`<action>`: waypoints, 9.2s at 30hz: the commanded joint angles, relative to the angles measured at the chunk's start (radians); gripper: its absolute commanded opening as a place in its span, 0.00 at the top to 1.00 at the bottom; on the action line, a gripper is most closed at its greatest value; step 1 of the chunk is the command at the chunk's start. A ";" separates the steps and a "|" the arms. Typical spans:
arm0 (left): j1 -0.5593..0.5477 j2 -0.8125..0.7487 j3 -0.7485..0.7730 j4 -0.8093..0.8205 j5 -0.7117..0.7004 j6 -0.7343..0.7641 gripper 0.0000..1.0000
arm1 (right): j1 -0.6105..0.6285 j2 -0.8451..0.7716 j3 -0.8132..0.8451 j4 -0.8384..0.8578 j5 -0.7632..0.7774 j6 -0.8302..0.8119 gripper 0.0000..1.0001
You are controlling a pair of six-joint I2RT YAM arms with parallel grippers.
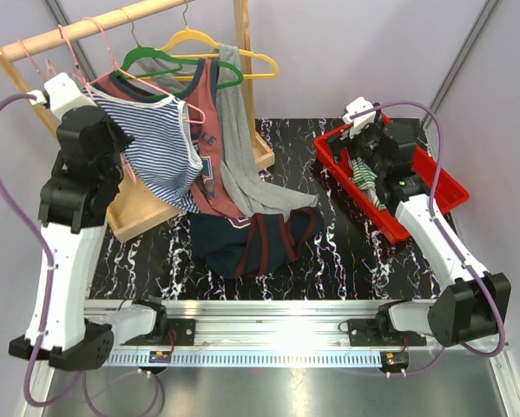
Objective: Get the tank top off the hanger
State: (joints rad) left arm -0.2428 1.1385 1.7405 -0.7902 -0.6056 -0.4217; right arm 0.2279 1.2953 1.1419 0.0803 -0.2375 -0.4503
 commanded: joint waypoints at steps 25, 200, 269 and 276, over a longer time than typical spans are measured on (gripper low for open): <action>0.342 0.165 0.106 0.109 0.303 -0.103 1.00 | -0.005 0.016 0.185 -0.165 -0.160 -0.034 0.00; 0.356 -0.390 -0.335 0.536 0.995 0.097 0.01 | -0.394 0.047 0.494 -0.073 0.076 -0.090 1.00; 0.356 -0.391 -0.335 0.537 0.998 0.008 0.01 | -0.233 0.676 0.596 -0.749 0.056 0.219 0.69; 0.358 -0.390 -0.331 0.534 1.000 0.009 0.01 | -0.282 0.625 0.585 -0.594 0.211 0.174 1.00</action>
State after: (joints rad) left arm 0.1104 0.7525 1.3876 -0.2905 0.3817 -0.4015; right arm -0.0151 1.9892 1.7142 -0.6388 -0.1490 -0.2440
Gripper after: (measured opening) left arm 0.988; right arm 0.031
